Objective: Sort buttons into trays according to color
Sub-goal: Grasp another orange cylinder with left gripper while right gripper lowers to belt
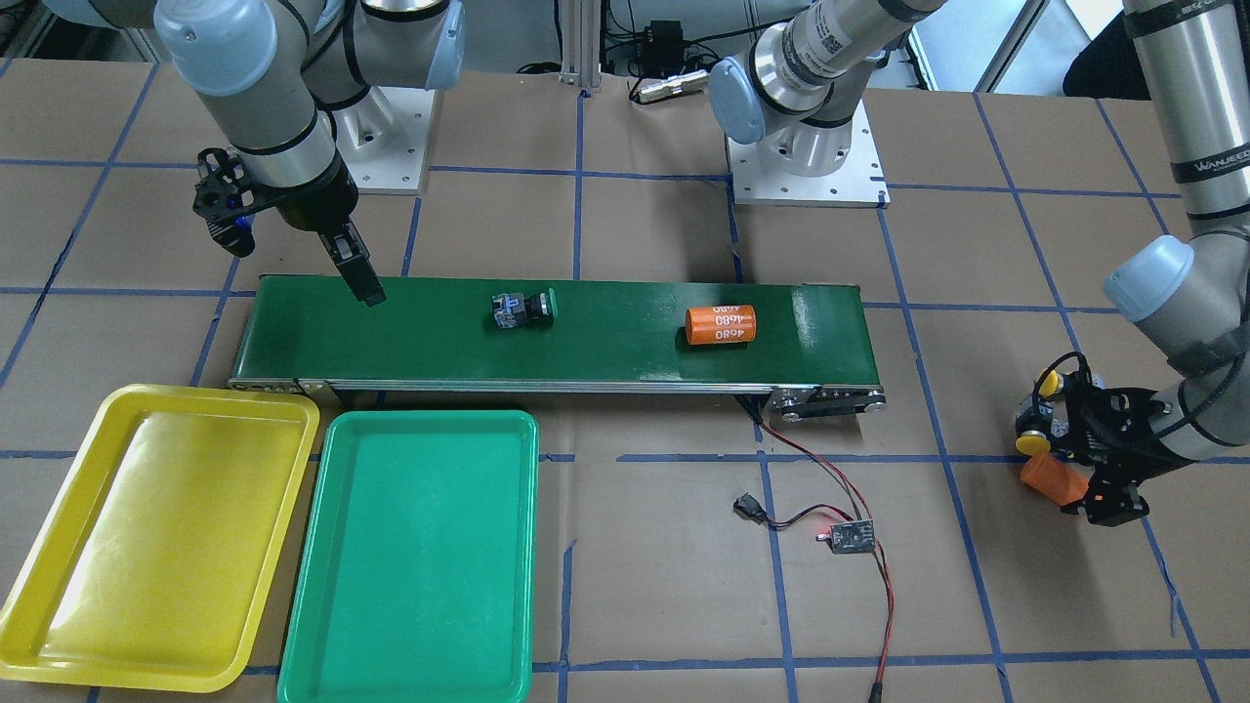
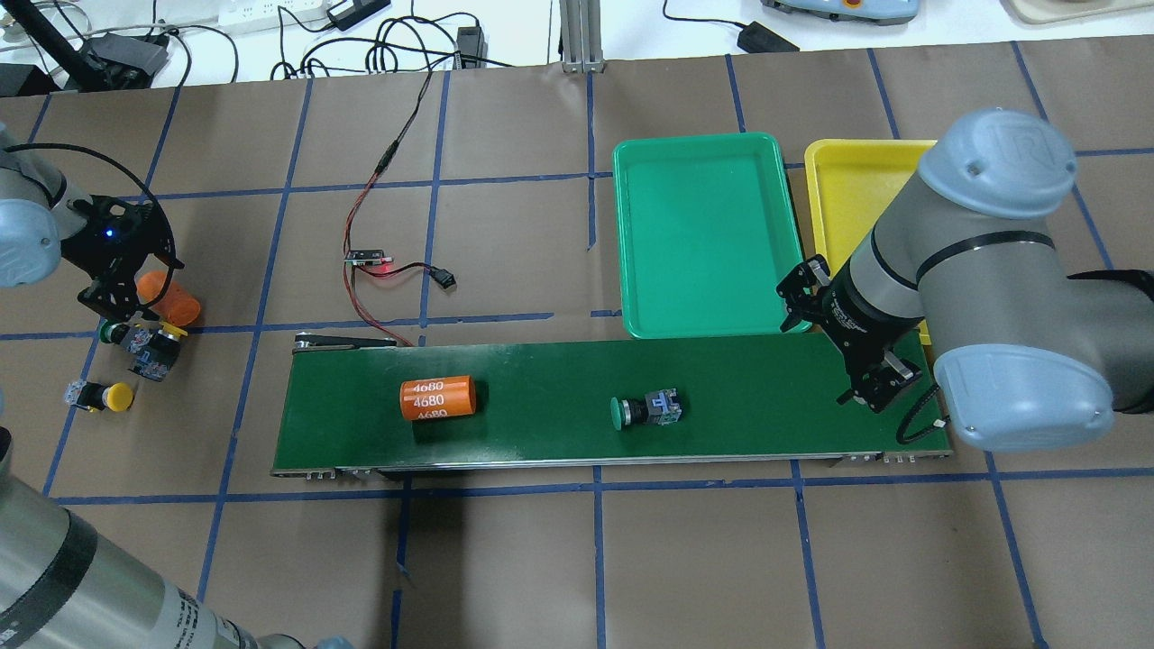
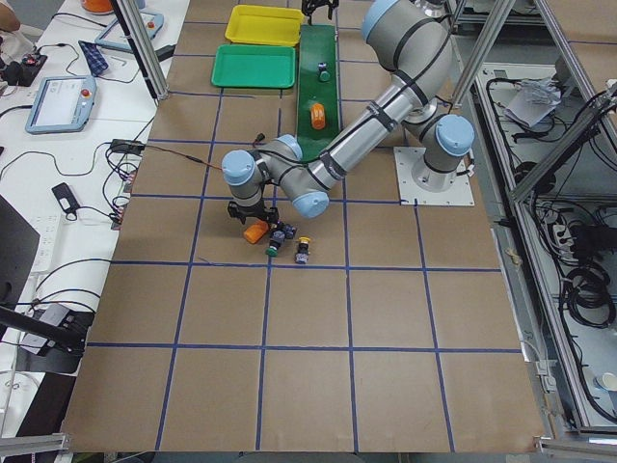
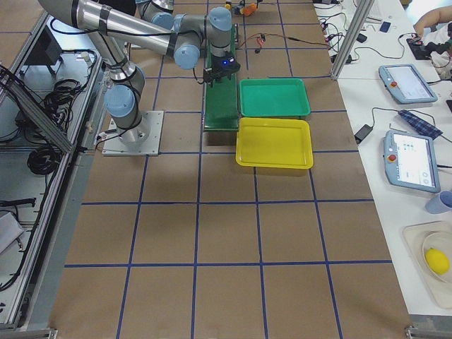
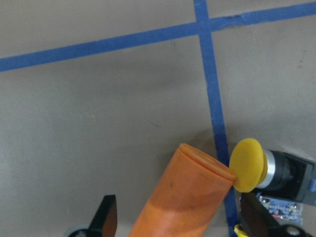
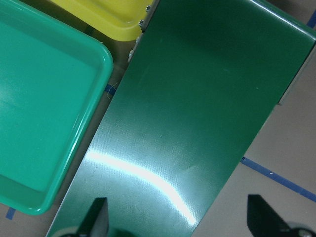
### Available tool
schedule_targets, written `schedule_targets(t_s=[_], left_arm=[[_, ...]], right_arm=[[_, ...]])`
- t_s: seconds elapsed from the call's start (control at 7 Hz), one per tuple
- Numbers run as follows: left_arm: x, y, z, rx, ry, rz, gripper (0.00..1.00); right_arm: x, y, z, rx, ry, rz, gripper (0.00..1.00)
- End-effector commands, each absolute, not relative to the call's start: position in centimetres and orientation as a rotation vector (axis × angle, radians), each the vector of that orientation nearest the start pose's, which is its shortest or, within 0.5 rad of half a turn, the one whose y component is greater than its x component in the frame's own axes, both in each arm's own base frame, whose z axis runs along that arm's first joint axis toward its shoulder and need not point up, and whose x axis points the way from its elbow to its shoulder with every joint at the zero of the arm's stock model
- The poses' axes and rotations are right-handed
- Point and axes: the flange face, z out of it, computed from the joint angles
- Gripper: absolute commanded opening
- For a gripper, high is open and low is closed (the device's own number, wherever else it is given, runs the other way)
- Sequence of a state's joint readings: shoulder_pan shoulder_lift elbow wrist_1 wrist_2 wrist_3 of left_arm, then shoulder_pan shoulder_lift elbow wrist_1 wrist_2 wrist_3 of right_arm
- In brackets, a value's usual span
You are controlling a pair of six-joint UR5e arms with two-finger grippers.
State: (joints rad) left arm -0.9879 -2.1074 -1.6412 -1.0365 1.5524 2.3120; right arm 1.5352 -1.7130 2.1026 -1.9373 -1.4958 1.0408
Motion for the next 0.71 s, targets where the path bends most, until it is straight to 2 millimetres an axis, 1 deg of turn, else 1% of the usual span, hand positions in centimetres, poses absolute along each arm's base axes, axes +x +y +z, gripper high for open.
schedule_targets(t_s=[0.0, 0.14, 0.29, 0.43, 0.57], left_arm=[[23.6, -60.1, 18.1, -2.328, -1.961, 0.011, 0.82], [23.7, -60.1, 17.7, -2.323, -1.957, 0.010, 0.82], [23.5, -60.2, 17.8, -2.327, -1.954, 0.015, 0.65], [23.2, -60.2, 17.9, -2.328, -1.949, 0.017, 0.35], [22.3, -60.3, 19.3, -2.348, -1.944, 0.010, 0.29]], right_arm=[[12.7, -40.0, 32.1, 1.593, 2.645, 0.094, 1.00], [12.7, -40.0, 32.1, 1.596, 2.642, 0.090, 1.00], [12.7, -40.2, 32.3, 1.596, 2.642, 0.084, 1.00], [12.7, -40.2, 32.2, 1.596, 2.642, 0.089, 1.00], [12.6, -40.2, 32.4, 1.584, 2.649, 0.079, 1.00]])
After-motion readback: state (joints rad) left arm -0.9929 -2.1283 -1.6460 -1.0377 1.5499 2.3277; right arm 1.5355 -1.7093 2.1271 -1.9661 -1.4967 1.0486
